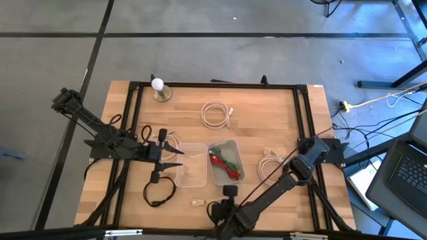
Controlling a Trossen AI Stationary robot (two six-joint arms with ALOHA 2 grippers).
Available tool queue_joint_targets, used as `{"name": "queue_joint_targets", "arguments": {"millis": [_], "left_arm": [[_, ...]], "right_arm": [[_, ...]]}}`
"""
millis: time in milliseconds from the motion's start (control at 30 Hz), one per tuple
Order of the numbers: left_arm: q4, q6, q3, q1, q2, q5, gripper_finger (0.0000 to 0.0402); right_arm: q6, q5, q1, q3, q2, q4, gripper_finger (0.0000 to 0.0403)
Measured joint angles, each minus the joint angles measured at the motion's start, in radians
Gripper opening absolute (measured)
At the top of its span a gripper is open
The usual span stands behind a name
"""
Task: Pick & Place USB Port
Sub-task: Put the white charger cable into the gray bin
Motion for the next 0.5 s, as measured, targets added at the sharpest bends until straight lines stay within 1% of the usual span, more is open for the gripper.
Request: {"name": "queue_joint_targets", "arguments": {"millis": [167, 267, 333, 367, 433, 500], "left_arm": [[0.000, 0.000, 0.000, 0.000, 0.000, 0.000, 0.0173], [0.000, 0.000, 0.000, 0.000, 0.000, 0.000, 0.0173], [0.000, 0.000, 0.000, 0.000, 0.000, 0.000, 0.0173], [0.000, 0.000, 0.000, 0.000, 0.000, 0.000, 0.0173], [0.001, 0.000, 0.000, 0.000, 0.000, 0.000, 0.0173], [0.002, 0.000, 0.000, 0.000, 0.000, 0.000, 0.0173]], "right_arm": [[0.035, 0.052, 0.021, 0.093, 0.000, -0.117, 0.0001], [0.064, 0.096, 0.038, 0.168, 0.000, -0.236, 0.0000], [0.093, 0.153, 0.049, 0.231, 0.000, -0.344, 0.0000], [0.113, 0.189, 0.053, 0.243, -0.007, -0.399, 0.0000], [0.151, 0.245, 0.051, 0.210, -0.050, -0.450, 0.0000], [0.189, 0.259, 0.026, 0.199, -0.083, -0.456, 0.0000]]}}
